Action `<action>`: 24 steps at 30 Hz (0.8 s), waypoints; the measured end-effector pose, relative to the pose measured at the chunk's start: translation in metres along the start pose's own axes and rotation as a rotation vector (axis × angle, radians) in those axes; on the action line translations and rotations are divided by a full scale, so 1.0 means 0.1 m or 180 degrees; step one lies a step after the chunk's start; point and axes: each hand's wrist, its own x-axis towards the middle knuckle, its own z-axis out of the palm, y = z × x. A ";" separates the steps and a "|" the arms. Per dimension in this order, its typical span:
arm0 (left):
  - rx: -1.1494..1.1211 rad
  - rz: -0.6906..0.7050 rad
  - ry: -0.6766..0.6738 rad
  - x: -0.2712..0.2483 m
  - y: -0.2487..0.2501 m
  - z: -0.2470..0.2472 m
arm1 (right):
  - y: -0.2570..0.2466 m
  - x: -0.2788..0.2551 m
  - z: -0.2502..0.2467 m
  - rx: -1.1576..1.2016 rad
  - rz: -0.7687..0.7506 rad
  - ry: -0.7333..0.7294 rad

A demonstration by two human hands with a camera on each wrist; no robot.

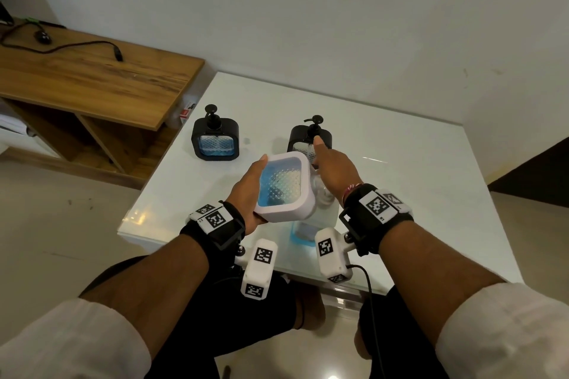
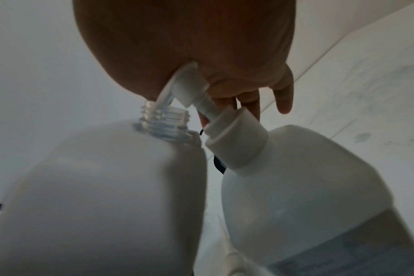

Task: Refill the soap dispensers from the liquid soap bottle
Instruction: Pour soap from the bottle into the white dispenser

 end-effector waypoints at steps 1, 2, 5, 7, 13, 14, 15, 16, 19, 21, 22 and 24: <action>-0.0002 0.0002 -0.0014 0.00 0.00 0.00 | -0.01 -0.01 -0.01 0.0033 0.0016 0.0078; 0.0002 0.0004 -0.0010 0.00 0.00 0.01 | -0.01 0.00 0.00 0.0046 0.0063 0.0086; 0.0018 0.0010 -0.0014 0.03 0.01 0.01 | 0.01 0.01 0.02 -0.0005 0.0251 -0.0075; 0.0014 -0.0013 -0.0020 0.04 0.00 -0.01 | 0.02 0.02 0.04 -0.0013 0.0361 -0.0081; 0.0037 -0.0004 -0.0061 0.02 -0.01 -0.02 | 0.00 -0.01 0.00 0.0278 0.0314 -0.0135; 0.0030 -0.0004 -0.0066 0.01 -0.01 -0.02 | 0.00 -0.01 0.00 0.0346 0.0297 -0.0108; 0.0021 0.0003 -0.0072 0.02 -0.01 -0.02 | -0.01 -0.01 0.00 0.0361 0.0242 -0.0044; 0.0014 0.0007 -0.0083 0.02 0.00 -0.02 | 0.00 0.00 0.00 0.0373 0.0263 -0.0003; -0.0001 0.0000 -0.0095 0.03 0.00 -0.02 | 0.03 0.04 0.03 0.0248 0.0452 0.0123; 0.0002 -0.0012 -0.0089 0.03 0.00 -0.03 | 0.05 0.04 0.07 0.0052 0.0457 0.0164; 0.0003 -0.0009 -0.0087 0.03 -0.01 -0.02 | 0.07 0.05 0.07 0.0019 0.0432 0.0204; 0.0002 -0.0003 -0.0073 0.03 -0.02 -0.02 | 0.07 0.05 0.05 0.0126 0.0394 0.0232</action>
